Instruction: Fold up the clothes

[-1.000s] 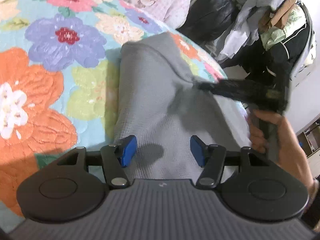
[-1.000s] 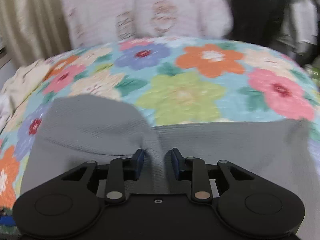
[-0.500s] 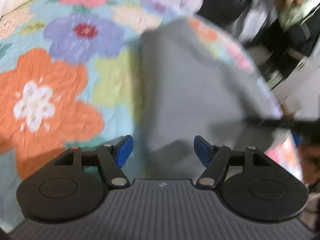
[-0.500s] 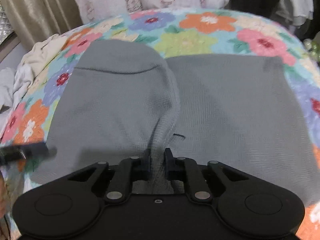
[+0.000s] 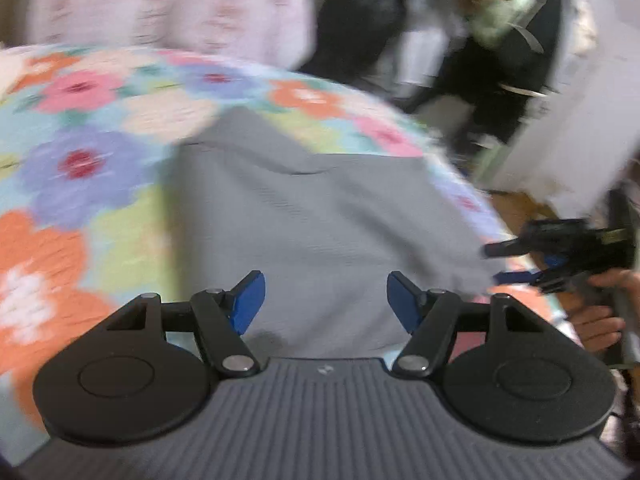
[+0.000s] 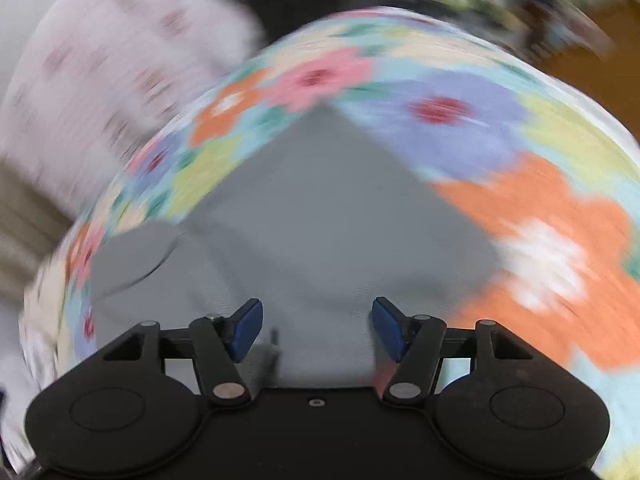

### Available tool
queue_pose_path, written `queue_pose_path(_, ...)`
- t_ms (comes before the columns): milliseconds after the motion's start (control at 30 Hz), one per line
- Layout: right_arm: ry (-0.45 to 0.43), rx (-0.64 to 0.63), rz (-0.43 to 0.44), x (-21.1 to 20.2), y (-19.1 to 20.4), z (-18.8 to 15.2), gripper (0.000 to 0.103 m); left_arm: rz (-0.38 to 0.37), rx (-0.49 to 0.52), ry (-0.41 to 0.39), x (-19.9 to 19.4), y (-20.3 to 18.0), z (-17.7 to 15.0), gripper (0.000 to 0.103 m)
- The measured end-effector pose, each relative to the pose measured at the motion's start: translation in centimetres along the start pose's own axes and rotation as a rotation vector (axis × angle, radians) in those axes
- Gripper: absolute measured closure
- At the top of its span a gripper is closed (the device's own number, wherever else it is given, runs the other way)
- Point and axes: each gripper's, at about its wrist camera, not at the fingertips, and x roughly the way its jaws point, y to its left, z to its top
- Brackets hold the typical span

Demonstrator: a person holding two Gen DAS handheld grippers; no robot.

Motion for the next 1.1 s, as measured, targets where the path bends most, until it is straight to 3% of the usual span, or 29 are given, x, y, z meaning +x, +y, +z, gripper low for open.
queue_pose_path(33, 0.002, 0.062, -0.003, -0.3, -1.4, 0.0, 0.037, -0.031, -0.002, 0.025, 1.1, -0.5, 0.2, 0.044)
queue_pose_path(100, -0.015, 0.188, -0.001, -0.8, -4.0, 0.2, 0.037, -0.079, -0.04, 0.105, 4.1, -0.9, 0.4, 0.065)
queue_pose_path(200, -0.034, 0.249, -0.014, -0.4, -6.2, 0.6, 0.036, -0.094, -0.193, 0.231, 8.7, 0.0, -0.1, 0.068)
queue_pose_path(333, 0.008, 0.29, 0.063, 2.3, -7.1, 1.1, 0.034, -0.047, -0.057, 0.257, 10.0, -3.2, -1.5, 0.065)
queue_pose_path(367, -0.008, 0.239, 0.051, 2.6, -6.4, 1.2, 0.04, -0.054, -0.059, 0.262, 10.1, -3.4, -1.5, 0.063)
queue_pose_path(400, -0.025, 0.171, 0.031, 3.0, -5.3, 1.5, 0.056, -0.068, -0.09, 0.261, 10.3, -3.0, -1.4, 0.063)
queue_pose_path(433, -0.04, 0.1, -0.001, 3.4, -4.2, 1.7, 0.094, -0.081, -0.122, 0.26, 10.4, -2.6, -1.3, 0.063)
queue_pose_path(467, -0.052, 0.028, -0.041, 3.8, -3.1, 1.9, 0.094, -0.095, -0.154, 0.259, 10.5, -2.2, -1.3, 0.063)
queue_pose_path(533, -0.103, -0.06, -0.028, 3.4, -1.2, 2.2, 0.094, -0.127, -0.228, 0.255, 10.4, -1.2, -1.2, 0.063)
queue_pose_path(667, -0.23, -0.195, 0.149, 0.2, 2.2, 1.6, 0.094, -0.123, -0.249, 0.198, 7.1, -0.3, -0.6, 0.063)
queue_pose_path(767, -0.258, -0.398, 0.283, -1.5, 7.4, 0.0, 0.093, -0.088, -0.234, 0.117, 3.4, 0.9, 0.0, 0.063)
queue_pose_path(933, -0.026, -0.856, 0.476, 1.5, 16.8, -7.0, 0.093, 0.001, -0.345, -0.006, -1.9, 5.8, -1.1, 0.063)
queue_pose_path(1033, 0.145, -1.025, 0.387, 5.1, 17.8, -10.9, 0.093, 0.013, -0.415, -0.028, -2.6, 8.4, -2.3, 0.063)
queue_pose_path(1100, 0.179, -1.106, 0.29, 6.6, 17.6, -12.3, 0.093, 0.0, -0.432, -0.034, -2.0, 9.0, -2.6, 0.063)
